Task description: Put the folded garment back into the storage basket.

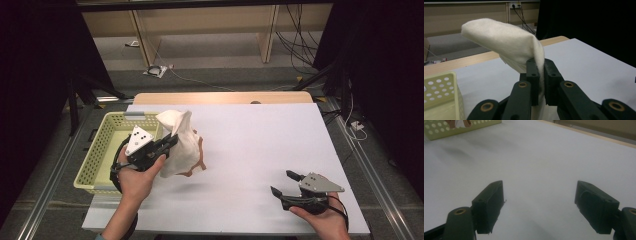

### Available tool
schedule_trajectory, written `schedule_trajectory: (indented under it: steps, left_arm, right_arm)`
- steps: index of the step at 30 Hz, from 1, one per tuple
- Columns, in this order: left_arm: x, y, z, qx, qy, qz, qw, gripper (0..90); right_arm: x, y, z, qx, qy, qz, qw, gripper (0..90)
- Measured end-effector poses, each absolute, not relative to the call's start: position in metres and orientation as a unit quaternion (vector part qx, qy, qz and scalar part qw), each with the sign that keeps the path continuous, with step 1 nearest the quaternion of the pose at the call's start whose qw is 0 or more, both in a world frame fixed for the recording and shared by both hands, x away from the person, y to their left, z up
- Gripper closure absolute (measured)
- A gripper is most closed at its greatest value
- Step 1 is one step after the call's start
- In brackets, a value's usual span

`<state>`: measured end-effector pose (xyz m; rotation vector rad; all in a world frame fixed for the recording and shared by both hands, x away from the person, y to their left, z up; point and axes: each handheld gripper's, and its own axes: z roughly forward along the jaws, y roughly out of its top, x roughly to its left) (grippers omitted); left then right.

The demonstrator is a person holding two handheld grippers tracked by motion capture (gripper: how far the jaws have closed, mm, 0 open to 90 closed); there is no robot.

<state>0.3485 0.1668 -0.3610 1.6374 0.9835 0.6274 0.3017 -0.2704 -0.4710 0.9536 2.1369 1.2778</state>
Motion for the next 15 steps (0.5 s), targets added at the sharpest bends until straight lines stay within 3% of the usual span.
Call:
schedule_trajectory:
  steps: [15]
  left_arm:
    - [0.3489,0.1741,-0.3578,0.68,0.418,0.269,0.538,83.8]
  right_arm:
    - [0.3019,-0.2704,-0.4711,0.348,0.778,0.466,0.236,24.0]
